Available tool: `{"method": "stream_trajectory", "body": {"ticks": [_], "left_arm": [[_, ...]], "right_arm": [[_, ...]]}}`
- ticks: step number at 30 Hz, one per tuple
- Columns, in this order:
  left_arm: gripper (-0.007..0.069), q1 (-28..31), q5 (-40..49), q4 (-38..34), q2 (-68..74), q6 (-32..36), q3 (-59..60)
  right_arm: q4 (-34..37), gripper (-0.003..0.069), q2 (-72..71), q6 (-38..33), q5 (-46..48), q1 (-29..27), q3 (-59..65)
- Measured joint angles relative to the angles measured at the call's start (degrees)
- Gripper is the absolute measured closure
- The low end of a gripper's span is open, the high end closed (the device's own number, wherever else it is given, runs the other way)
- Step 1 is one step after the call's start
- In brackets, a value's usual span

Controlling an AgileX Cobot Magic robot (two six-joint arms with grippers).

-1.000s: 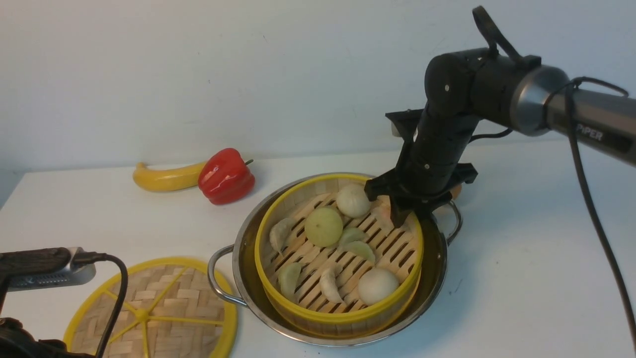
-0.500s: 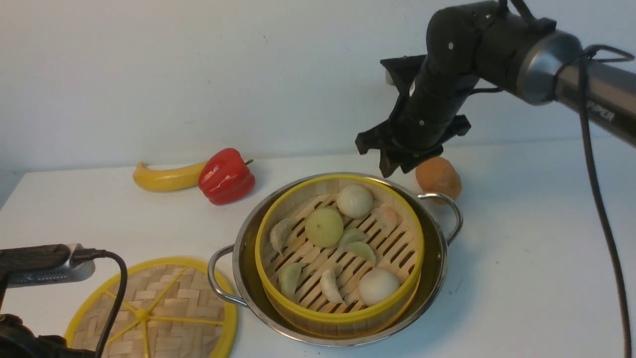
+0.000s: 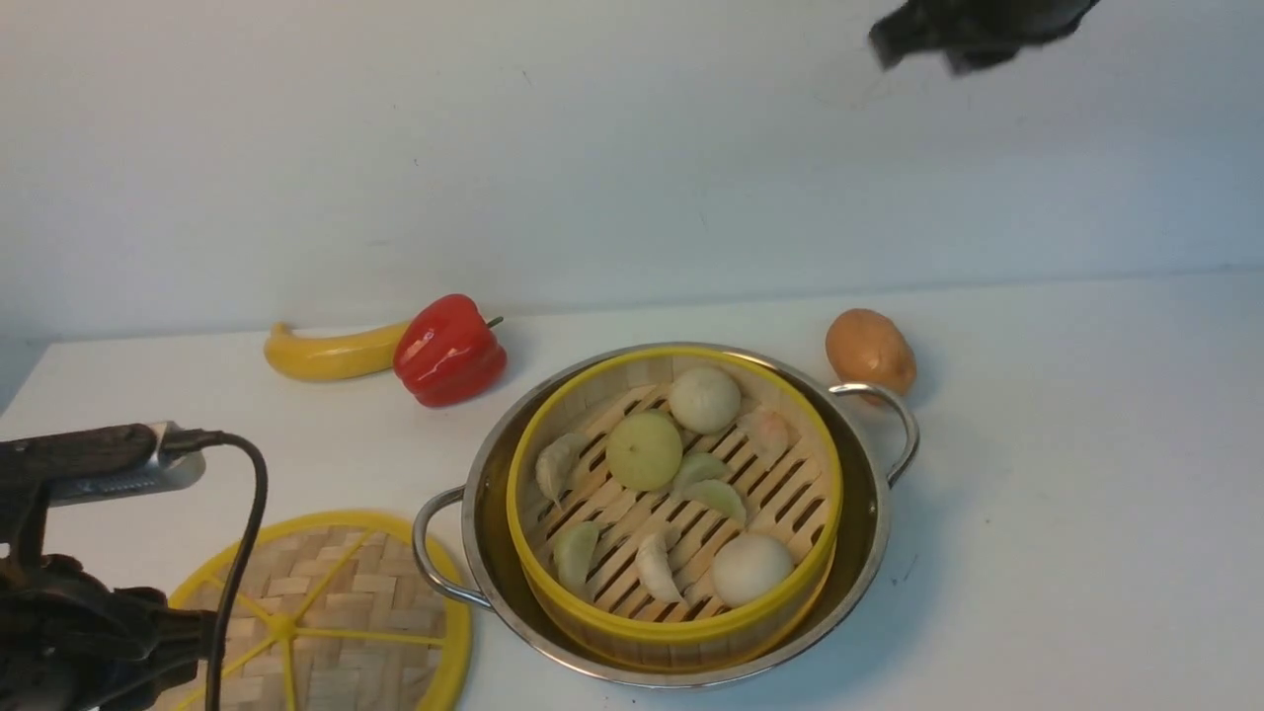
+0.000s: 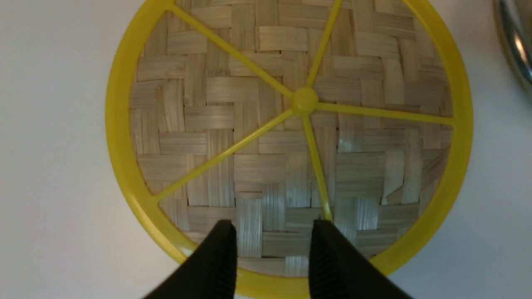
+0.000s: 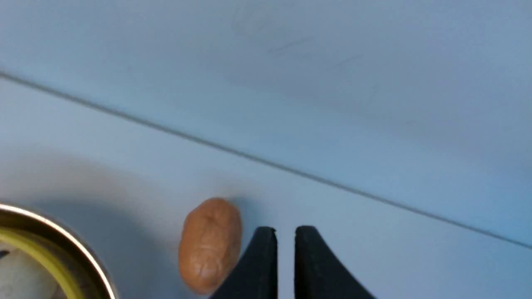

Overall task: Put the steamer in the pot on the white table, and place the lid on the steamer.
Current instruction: 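Grasp the bamboo steamer lid lying on the table by its centre knob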

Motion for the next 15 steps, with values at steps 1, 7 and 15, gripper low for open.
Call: {"method": "stream_trajectory", "body": {"ticks": [1,7,15], "left_arm": [[0.0384,0.0,-0.4,0.0,1.3,0.1,-0.2],[0.0384,0.0,-1.6,-1.6,9.9,1.7,-6.0],[0.0384,0.0,2.6,-6.4,18.6,7.8,-15.1]], "right_arm": [[-0.1,0.0632,-1.9,0.0,-0.1,-0.5,0.0],[4.3,0.0664,-15.0,-2.6,-0.1,-3.5,0.3],[8.6,0.0661,-35.0,-4.7,-0.5,-3.6,17.8]]}}
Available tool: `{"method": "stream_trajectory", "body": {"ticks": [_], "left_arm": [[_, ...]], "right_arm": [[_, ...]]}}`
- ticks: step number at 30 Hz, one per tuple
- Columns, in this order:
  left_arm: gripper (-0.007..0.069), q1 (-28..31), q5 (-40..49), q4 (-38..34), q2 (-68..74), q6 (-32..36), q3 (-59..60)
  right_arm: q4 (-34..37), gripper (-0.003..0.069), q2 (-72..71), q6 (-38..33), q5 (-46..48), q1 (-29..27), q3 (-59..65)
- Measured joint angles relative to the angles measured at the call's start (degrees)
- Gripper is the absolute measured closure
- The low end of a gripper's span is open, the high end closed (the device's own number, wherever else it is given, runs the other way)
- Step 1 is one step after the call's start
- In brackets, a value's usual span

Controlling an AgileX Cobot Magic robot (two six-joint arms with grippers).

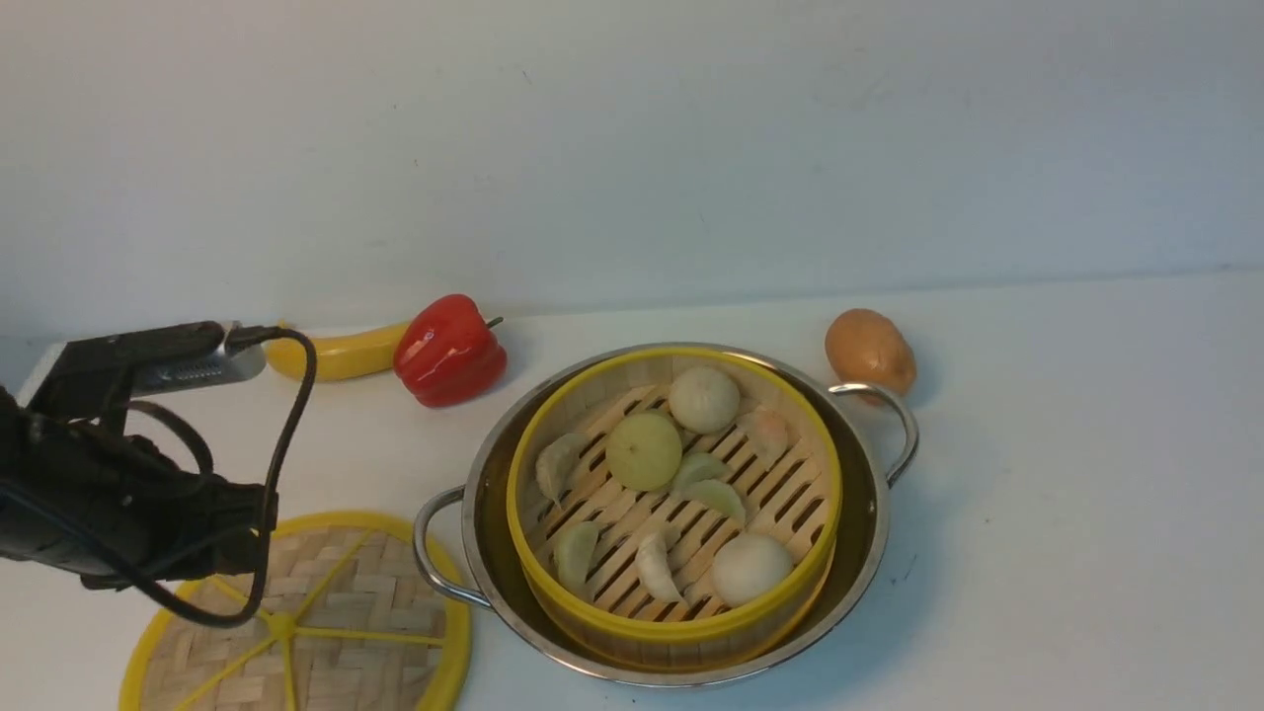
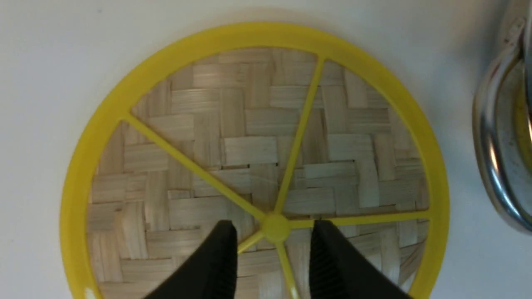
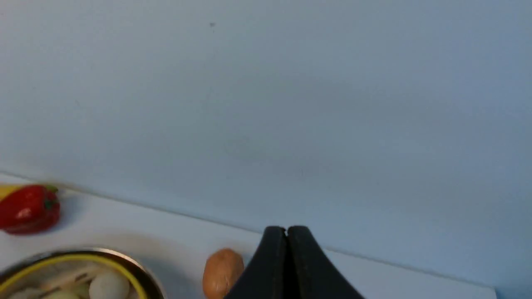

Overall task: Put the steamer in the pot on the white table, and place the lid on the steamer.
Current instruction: 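Grasp the bamboo steamer lid lying on the table by its centre knob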

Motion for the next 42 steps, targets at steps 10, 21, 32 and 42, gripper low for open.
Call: {"method": "stream_trajectory", "body": {"ticks": [10,21,32,42], "left_arm": [[0.0384,0.0,2.6,-0.9,7.3,3.9,-0.9],[0.0384,-0.2,1.0,-0.9,11.0,3.9,-1.2],[0.0434,-5.3,-4.6,1.9,13.5,1.8,-1.5],[0.0503,-5.5,-1.6,12.9,13.5,-5.4,-2.0]], "right_arm": [[0.3,0.0659,-30.6,2.3,-6.4,0.0,37.8],[7.0,0.0659,-44.3,3.3,-7.7,0.0,51.7],[9.6,0.0658,-44.4,3.3,-7.8,0.0,51.7],[10.2,0.0658,-44.4,3.3,-7.8,0.0,51.7]]}}
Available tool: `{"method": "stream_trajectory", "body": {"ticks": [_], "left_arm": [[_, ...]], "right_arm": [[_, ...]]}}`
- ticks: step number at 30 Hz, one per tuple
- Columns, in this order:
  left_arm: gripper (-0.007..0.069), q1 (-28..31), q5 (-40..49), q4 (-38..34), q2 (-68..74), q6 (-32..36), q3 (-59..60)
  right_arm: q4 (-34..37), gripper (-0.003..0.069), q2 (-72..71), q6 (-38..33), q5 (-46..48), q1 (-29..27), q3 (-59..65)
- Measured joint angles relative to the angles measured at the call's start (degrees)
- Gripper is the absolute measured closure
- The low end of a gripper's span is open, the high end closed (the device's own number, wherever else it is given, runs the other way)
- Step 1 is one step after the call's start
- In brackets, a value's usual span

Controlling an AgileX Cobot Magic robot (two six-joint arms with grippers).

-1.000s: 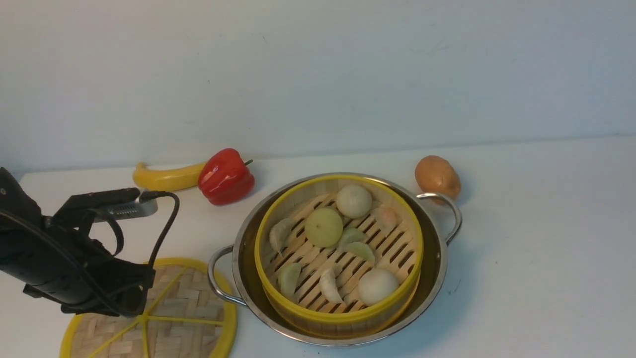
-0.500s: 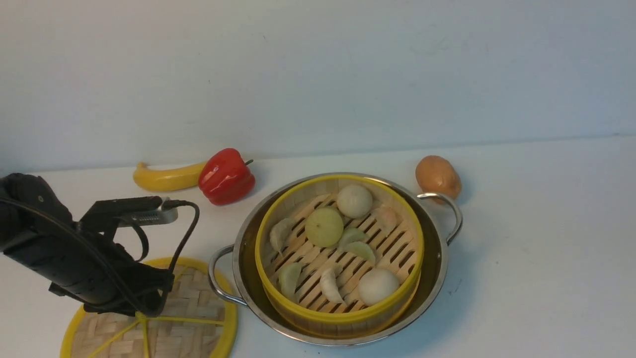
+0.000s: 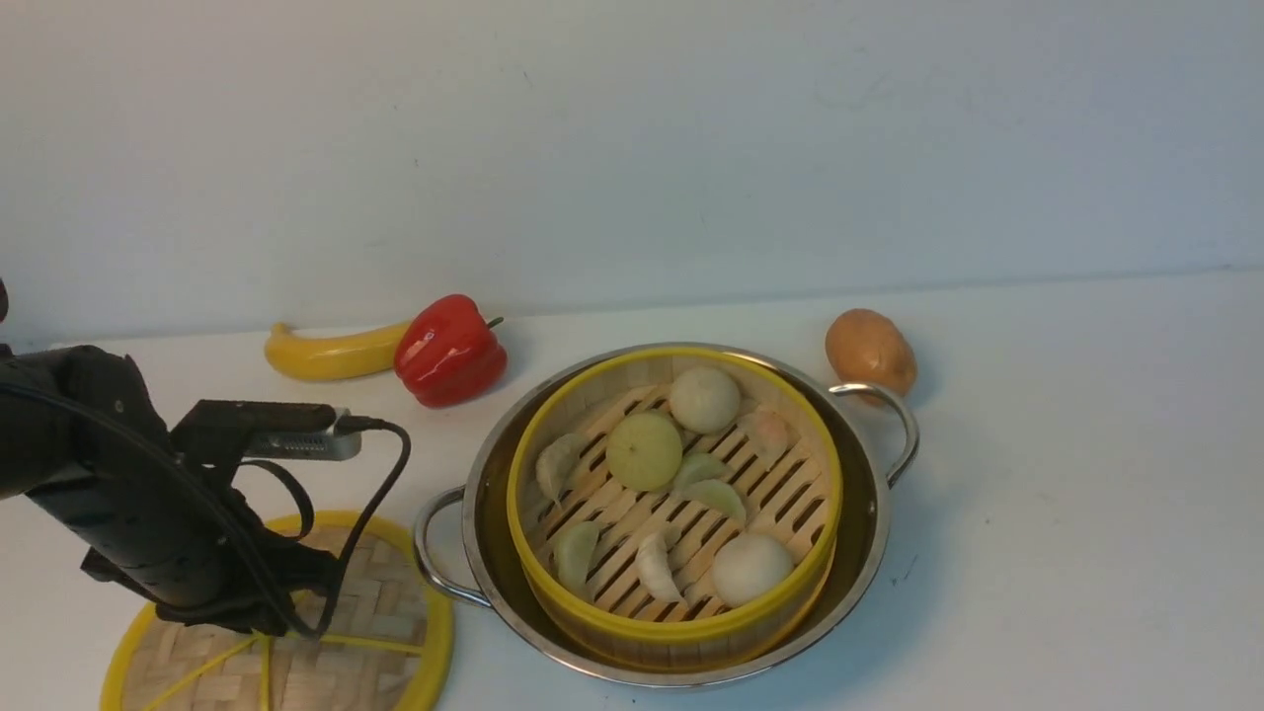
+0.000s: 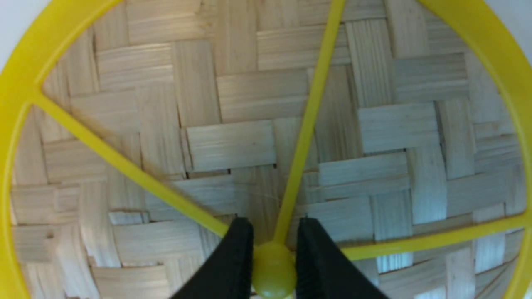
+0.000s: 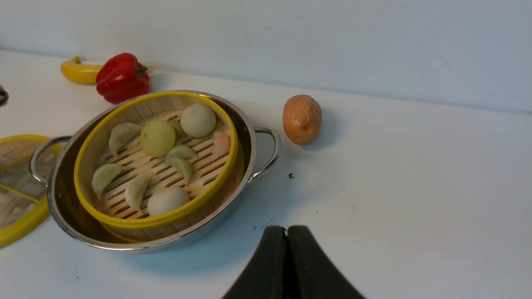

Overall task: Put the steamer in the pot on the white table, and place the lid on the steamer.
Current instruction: 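Grasp the bamboo steamer lid lying on the table by its centre knob, then place the yellow bamboo steamer lid onto the steamer in the pot with the left gripper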

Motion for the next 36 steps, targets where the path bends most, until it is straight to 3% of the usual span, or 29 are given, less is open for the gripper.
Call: {"method": "stream_trajectory", "body": {"ticks": [9,12,17,23,29,36], "left_arm": [[0.0503,0.0,12.3,9.2,-3.5,-2.9,-3.8],[0.0503,0.0,22.0,14.2,-7.1,-5.4,-11.0],[0.0503,-1.8,30.2,13.7,-9.4,-6.0,-23.7],[0.0503,-11.2,30.4,9.2,-7.3,-6.0,-36.2],[0.0503,-23.4,30.7,8.9,4.4,-5.8,-48.8],[0.0503,-30.2,30.7,8.9,17.6,-5.6,-60.3]], "right_arm": [[0.0,0.0657,0.0,-0.1,0.0,0.0,0.0],[0.1,0.0655,0.0,-0.1,0.0,0.0,0.0],[0.1,0.0652,0.0,-0.1,0.1,0.0,0.0],[0.1,0.0652,0.0,-0.1,0.2,0.0,0.0],[0.1,0.0646,0.0,-0.1,1.0,0.0,0.0],[0.5,0.0641,0.0,-0.1,1.3,0.0,0.0]]}}
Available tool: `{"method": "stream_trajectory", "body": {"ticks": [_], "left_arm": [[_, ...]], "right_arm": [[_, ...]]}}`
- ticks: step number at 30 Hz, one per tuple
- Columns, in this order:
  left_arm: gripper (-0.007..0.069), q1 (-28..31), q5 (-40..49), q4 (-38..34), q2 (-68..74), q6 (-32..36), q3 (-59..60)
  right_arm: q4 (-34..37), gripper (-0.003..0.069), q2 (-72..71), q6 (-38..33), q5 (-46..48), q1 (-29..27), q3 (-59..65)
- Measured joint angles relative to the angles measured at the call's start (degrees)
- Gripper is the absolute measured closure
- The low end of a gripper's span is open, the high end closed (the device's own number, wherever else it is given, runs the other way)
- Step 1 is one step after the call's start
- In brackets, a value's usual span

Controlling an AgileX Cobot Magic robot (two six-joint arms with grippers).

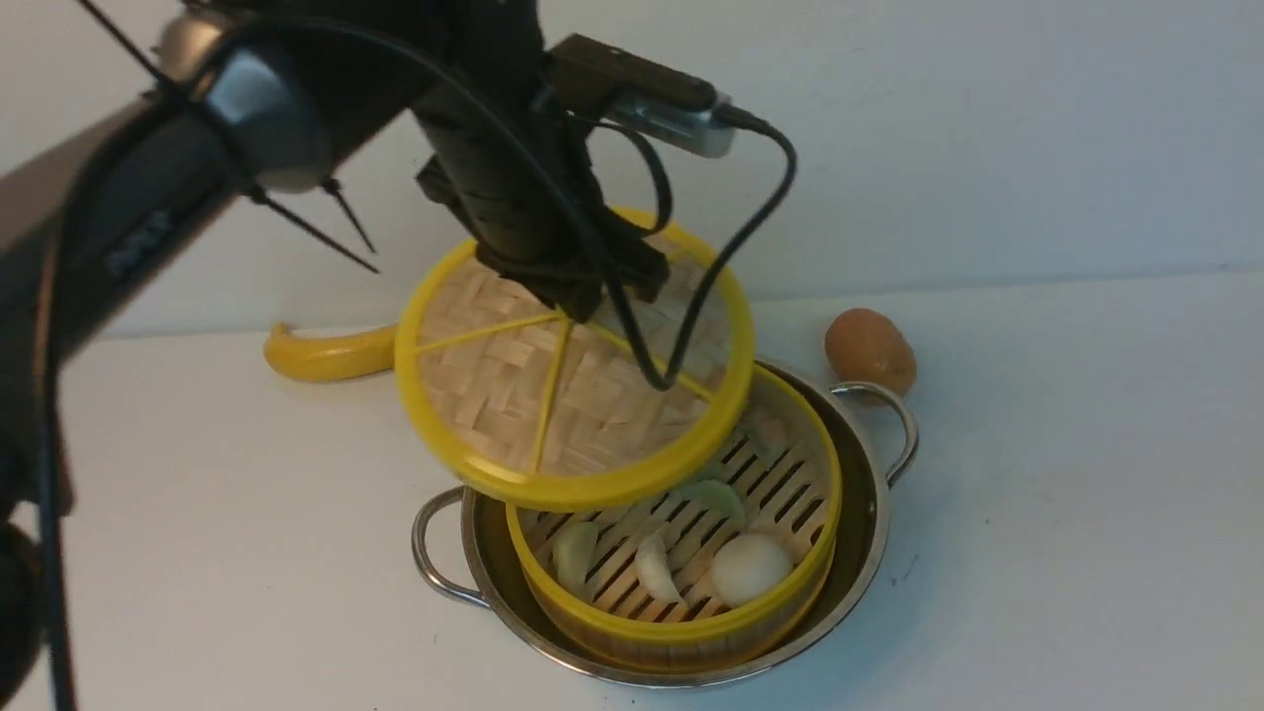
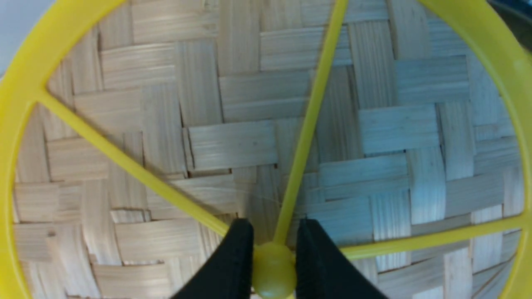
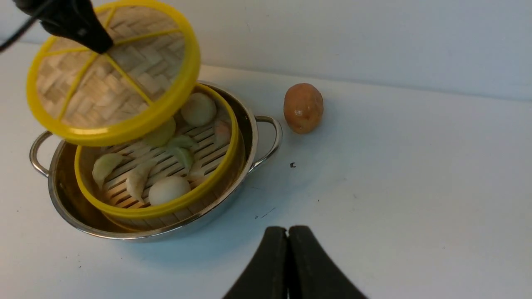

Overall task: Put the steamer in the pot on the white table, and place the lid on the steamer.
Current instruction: 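Place the yellow bamboo steamer lid onto the steamer in the pot with the left gripper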

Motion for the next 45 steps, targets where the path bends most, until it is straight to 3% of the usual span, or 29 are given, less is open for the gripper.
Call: {"method": "stream_trajectory", "body": {"ticks": [27,45], "left_arm": [[0.0503,-4.5,0.0,-5.4,5.9,-0.1,-2.7],[0.0503,-4.5,0.4,-4.8,1.4,-0.7,4.7]], "right_arm": [[0.2,0.0631,0.0,0.0,0.0,0.0,0.0],[-0.2,0.0621,0.0,0.0,0.0,0.0,0.0]]}}
